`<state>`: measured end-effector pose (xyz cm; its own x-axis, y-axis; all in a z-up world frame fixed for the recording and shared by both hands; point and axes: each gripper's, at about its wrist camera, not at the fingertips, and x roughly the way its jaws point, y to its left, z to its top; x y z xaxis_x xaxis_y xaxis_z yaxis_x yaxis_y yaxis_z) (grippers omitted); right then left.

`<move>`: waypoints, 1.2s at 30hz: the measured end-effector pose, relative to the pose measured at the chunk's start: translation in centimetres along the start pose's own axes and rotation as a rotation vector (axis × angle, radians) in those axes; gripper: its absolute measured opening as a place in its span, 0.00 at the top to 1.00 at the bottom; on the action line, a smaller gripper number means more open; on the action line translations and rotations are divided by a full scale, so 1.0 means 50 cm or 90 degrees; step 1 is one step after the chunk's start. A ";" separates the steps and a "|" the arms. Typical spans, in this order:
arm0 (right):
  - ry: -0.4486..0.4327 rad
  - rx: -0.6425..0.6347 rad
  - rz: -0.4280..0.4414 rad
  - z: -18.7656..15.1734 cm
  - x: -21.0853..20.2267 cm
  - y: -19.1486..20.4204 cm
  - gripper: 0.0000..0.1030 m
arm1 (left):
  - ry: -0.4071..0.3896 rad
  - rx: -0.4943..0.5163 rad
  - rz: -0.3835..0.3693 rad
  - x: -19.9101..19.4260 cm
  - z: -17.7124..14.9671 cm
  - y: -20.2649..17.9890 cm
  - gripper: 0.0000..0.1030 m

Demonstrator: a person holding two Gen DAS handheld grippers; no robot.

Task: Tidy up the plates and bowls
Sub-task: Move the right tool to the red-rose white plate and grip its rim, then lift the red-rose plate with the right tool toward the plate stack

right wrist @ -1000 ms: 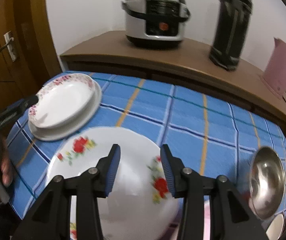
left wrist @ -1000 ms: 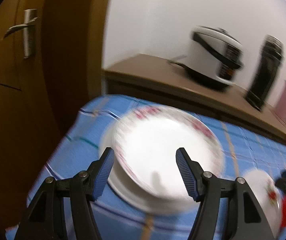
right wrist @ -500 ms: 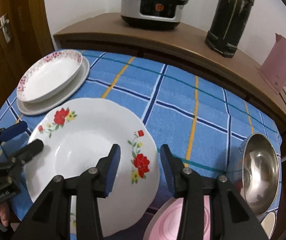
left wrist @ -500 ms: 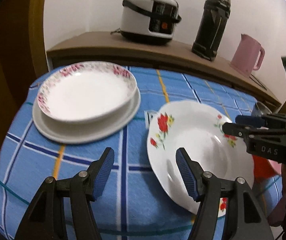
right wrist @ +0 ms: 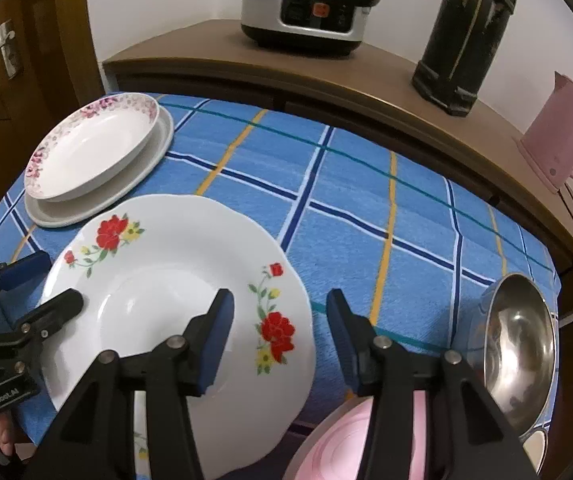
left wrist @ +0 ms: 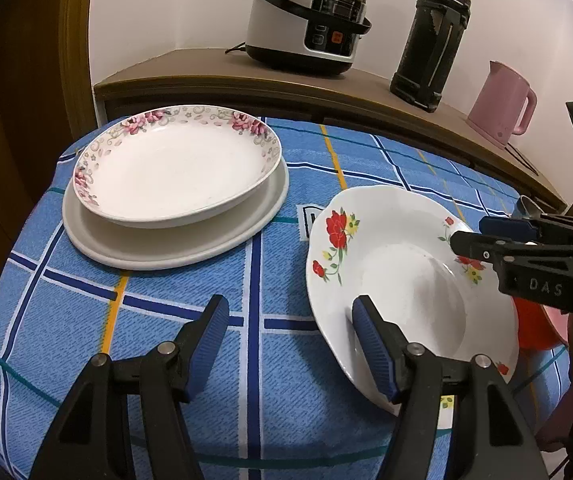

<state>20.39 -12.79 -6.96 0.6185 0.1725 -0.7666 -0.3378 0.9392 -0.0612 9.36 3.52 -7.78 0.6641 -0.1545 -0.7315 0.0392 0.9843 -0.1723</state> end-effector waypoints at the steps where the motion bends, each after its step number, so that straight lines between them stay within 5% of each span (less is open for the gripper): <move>1: 0.002 -0.002 -0.001 0.000 0.004 -0.001 0.54 | 0.000 0.001 0.001 0.000 0.000 -0.001 0.36; 6: 0.024 -0.007 0.035 -0.001 0.019 0.008 0.53 | 0.002 0.009 0.003 -0.001 -0.001 -0.005 0.36; 11: 0.014 -0.023 0.057 -0.004 0.008 0.031 0.70 | 0.005 0.015 0.013 -0.003 -0.007 -0.003 0.36; 17: -0.010 -0.045 0.059 -0.020 -0.001 0.068 0.72 | -0.004 0.006 0.033 -0.013 -0.023 0.013 0.38; 19: -0.022 -0.044 0.065 -0.026 -0.004 0.073 0.72 | -0.009 -0.003 0.036 -0.017 -0.025 0.020 0.41; 23: -0.044 -0.039 0.068 -0.034 -0.008 0.077 0.74 | -0.016 -0.005 0.036 -0.020 -0.027 0.026 0.67; 36: -0.085 0.000 0.114 -0.039 -0.011 0.091 0.76 | -0.061 -0.061 0.086 -0.041 -0.022 0.050 0.66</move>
<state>17.13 -9.19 -8.05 0.6373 0.3751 -0.6732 -0.4510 0.8899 0.0689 7.30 6.22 -7.45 0.7263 -0.0088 -0.6873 -0.1234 0.9820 -0.1430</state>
